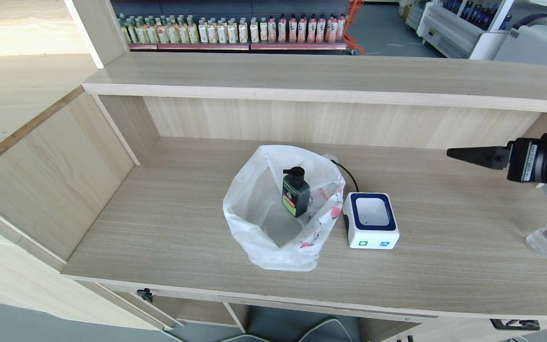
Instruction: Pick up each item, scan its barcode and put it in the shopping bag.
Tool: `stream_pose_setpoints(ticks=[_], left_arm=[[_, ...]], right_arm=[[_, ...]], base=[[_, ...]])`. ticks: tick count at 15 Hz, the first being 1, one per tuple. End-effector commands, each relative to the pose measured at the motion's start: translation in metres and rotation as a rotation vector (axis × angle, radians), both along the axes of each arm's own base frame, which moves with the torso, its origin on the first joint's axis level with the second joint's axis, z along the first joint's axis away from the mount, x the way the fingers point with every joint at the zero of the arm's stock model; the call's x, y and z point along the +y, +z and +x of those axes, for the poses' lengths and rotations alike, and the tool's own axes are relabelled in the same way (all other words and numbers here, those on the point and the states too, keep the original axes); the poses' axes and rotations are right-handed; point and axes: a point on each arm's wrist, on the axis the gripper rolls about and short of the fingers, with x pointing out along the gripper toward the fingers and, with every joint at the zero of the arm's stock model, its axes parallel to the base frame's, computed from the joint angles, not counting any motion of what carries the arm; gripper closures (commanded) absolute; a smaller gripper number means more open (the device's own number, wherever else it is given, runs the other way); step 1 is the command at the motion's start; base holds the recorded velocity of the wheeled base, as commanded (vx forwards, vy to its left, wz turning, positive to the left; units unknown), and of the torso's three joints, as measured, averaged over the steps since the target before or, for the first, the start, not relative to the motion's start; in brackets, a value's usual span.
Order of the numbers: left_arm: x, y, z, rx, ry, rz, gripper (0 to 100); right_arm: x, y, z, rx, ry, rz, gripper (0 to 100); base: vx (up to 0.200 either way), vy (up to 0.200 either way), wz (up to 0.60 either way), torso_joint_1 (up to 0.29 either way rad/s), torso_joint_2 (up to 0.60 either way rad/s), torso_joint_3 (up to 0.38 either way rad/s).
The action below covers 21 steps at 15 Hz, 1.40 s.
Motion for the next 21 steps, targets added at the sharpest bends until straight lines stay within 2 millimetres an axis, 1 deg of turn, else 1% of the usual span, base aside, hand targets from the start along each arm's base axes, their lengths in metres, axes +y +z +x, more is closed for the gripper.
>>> stream_pose_setpoints(ticks=[1, 3, 4, 5, 6, 7, 13, 17, 21], left_arm=[[0.000, 0.000, 0.000, 0.000, 0.000, 0.000, 0], [0.000, 0.000, 0.000, 0.000, 0.000, 0.000, 0], [0.000, 0.000, 0.000, 0.002, 0.000, 0.000, 0], [0.000, 0.000, 0.000, 0.000, 0.000, 0.000, 0], [0.000, 0.000, 0.000, 0.000, 0.000, -0.002, 0], [0.000, 0.000, 0.000, 0.000, 0.000, -0.002, 0], [0.000, 0.000, 0.000, 0.000, 0.000, 0.000, 0], [0.000, 0.000, 0.000, 0.000, 0.000, 0.000, 0], [0.000, 0.000, 0.000, 0.000, 0.000, 0.000, 0]], right_arm=[[-0.025, 0.001, -0.055, -0.052, -0.133, -0.015, 0], [-0.028, -0.010, -0.069, -0.041, -0.164, -0.021, 0], [-0.027, -0.012, -0.073, -0.039, -0.164, -0.022, 0], [-0.028, -0.019, -0.082, -0.036, -0.176, -0.029, 0], [-0.029, -0.020, -0.084, -0.035, -0.184, -0.035, 0], [-0.033, -0.023, -0.089, -0.028, -0.213, -0.059, 0], [-0.038, -0.026, -0.092, -0.002, -0.258, -0.063, 0], [-0.038, -0.034, -0.093, 0.025, -0.256, -0.065, 0], [-0.036, -0.045, -0.101, 0.045, -0.250, -0.082, 0]], base=[[0.000, 0.000, 0.00, 0.000, 0.00, 0.000], [0.000, 0.000, 0.00, 0.000, 0.00, 0.000], [0.000, 0.000, 0.00, 0.000, 0.00, 0.000], [0.000, 0.000, 0.00, 0.000, 0.00, 0.000], [0.000, 0.000, 0.00, 0.000, 0.00, 0.000], [0.000, -0.200, 0.00, 0.007, 0.00, 0.002], [0.000, -0.200, 0.00, -0.002, 0.00, 0.002], [0.000, -0.200, 0.00, 0.002, 0.00, 0.002], [0.000, -0.200, 0.00, 0.002, 0.00, 0.001]])
